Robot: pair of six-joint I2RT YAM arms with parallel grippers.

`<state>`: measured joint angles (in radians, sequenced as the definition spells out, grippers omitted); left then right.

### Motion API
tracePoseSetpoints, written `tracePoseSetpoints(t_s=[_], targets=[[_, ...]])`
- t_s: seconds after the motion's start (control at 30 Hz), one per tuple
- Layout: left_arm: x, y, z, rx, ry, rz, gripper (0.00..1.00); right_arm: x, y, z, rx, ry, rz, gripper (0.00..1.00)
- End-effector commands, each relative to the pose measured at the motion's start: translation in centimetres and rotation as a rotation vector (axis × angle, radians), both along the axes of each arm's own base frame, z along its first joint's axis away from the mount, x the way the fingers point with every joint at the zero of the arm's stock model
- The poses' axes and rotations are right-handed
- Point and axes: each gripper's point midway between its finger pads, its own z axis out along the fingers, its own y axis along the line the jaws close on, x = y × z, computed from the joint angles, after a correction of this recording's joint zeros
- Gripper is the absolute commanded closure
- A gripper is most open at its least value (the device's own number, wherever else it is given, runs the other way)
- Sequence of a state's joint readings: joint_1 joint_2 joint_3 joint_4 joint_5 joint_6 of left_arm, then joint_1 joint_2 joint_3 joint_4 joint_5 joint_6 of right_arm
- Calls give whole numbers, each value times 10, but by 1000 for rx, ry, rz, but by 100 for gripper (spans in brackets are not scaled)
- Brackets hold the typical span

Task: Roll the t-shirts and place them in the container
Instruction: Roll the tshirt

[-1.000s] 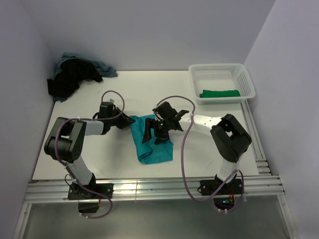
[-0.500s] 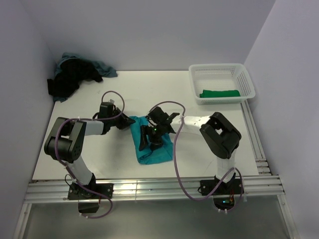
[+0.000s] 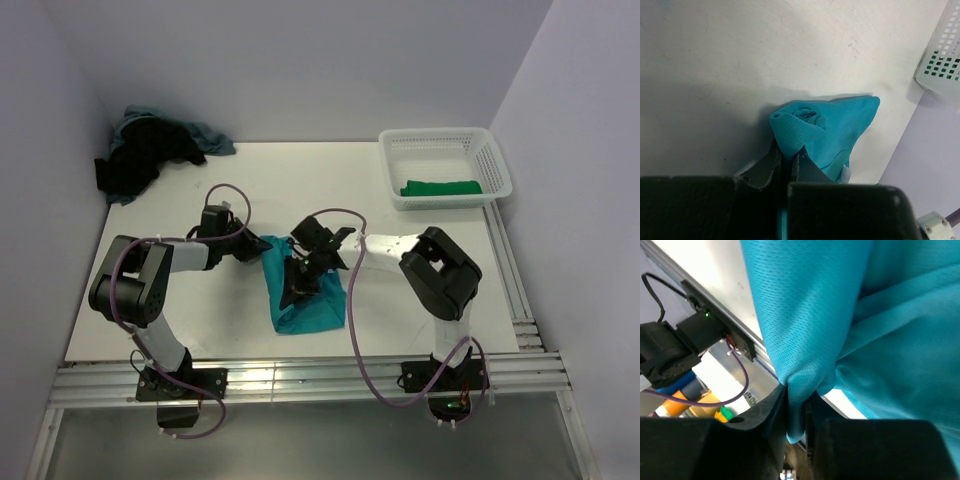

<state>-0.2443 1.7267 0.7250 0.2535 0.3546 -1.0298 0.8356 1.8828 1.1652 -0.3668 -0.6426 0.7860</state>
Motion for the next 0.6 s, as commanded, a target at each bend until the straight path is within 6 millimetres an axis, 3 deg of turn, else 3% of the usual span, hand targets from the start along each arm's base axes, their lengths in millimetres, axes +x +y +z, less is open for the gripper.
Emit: tracePoseSetpoints(t_s=[0.0, 0.13, 0.2, 0.27, 0.57], targets=[[13, 6, 8, 37, -47, 27, 100, -39, 12, 12, 33, 126, 89, 76], [12, 7, 8, 41, -46, 26, 100, -50, 12, 1, 42, 184, 94, 72], [12, 6, 9, 41, -50, 24, 100, -51, 11, 2, 50, 185, 93, 43], [12, 7, 10, 45, -52, 19, 100, -43, 7, 3, 29, 131, 76, 25], [10, 7, 12, 48, -50, 13, 100, 0, -26, 54, 52, -58, -47, 22]])
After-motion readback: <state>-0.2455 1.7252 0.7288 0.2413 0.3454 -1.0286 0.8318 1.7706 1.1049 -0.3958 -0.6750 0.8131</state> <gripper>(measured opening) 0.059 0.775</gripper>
